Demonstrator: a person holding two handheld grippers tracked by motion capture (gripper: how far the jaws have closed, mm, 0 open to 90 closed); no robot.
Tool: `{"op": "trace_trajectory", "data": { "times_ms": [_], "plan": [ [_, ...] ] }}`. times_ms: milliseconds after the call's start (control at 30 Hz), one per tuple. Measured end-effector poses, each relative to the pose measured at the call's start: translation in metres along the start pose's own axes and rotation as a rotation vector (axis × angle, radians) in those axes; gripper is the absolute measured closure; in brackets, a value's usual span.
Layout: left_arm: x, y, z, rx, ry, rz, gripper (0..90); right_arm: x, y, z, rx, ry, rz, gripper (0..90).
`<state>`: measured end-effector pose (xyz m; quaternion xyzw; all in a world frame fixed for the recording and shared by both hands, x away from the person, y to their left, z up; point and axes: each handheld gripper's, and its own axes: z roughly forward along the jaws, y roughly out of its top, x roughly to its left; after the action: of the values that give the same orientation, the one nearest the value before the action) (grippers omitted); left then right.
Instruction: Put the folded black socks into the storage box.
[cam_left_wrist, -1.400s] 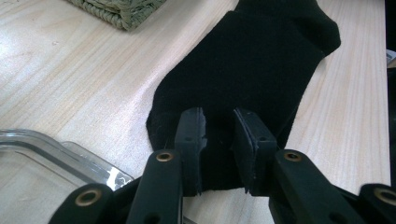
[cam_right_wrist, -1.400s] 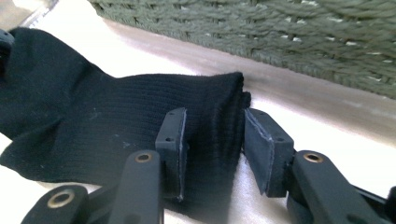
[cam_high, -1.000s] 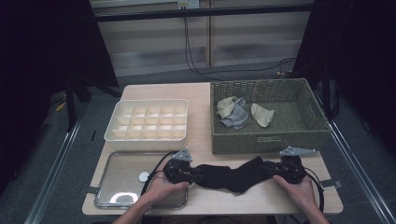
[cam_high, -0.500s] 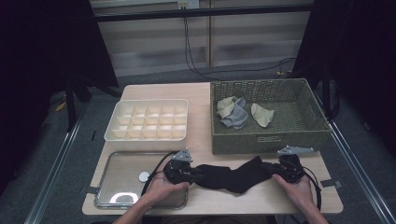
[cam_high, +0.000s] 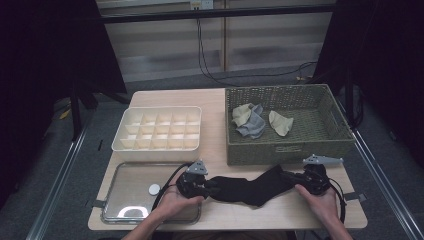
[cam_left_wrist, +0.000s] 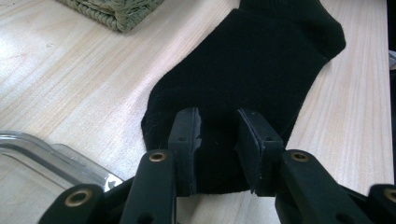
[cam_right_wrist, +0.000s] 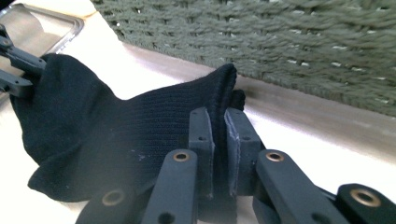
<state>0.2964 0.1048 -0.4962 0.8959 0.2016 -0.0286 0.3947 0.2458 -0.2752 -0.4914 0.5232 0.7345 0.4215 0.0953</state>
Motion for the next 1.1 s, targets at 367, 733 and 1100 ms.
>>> {"op": "trace_trajectory", "data": {
  "times_ms": [367, 733, 1100],
  "plan": [
    [-0.009, 0.001, 0.001, -0.001, -0.007, 0.038, 67.2, 0.001, 0.007, -0.011, -0.056, 0.030, 0.010, 82.6],
    [0.001, -0.002, -0.019, -0.059, 0.019, 0.017, 70.4, 0.004, 0.012, -0.014, -0.064, 0.041, 0.006, 82.7],
    [0.000, -0.002, -0.005, 0.002, 0.024, 0.043, 68.4, 0.015, 0.020, -0.017, -0.095, 0.091, 0.004, 82.7]
  ]
}}
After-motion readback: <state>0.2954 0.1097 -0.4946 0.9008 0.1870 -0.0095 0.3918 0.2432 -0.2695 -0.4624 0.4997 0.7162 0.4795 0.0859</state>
